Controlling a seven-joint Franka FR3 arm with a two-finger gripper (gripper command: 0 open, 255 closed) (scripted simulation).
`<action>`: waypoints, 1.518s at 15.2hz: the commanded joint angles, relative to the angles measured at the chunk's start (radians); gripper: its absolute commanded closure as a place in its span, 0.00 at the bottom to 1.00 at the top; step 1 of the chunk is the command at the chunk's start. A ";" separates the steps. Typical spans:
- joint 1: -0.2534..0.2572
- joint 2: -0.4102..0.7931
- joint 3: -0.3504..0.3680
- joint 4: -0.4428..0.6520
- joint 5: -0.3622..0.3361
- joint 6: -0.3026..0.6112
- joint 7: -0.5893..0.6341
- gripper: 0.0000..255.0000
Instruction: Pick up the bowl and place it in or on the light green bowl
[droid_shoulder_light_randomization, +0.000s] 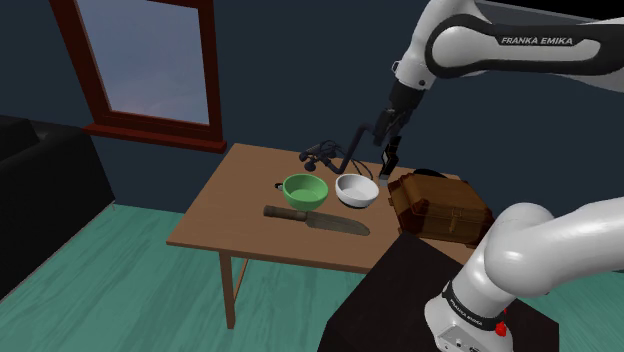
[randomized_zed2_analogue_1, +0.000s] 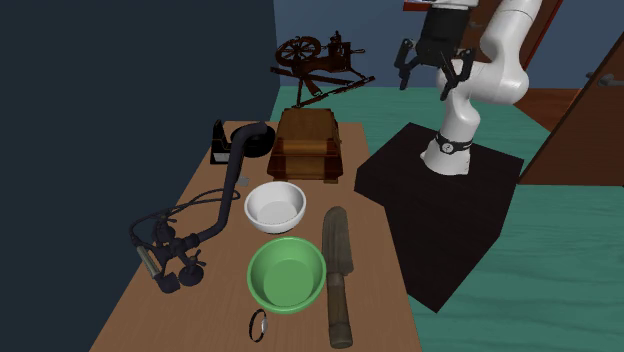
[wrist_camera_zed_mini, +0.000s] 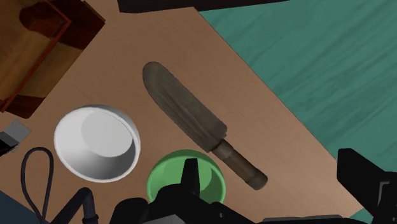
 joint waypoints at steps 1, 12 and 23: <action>-0.006 0.040 -0.016 -0.029 -0.014 0.065 -0.018 0.00; -0.031 0.371 -0.108 -0.055 -0.059 0.398 -0.116 0.00; -0.060 0.793 -0.168 0.079 -0.005 0.661 -0.246 0.00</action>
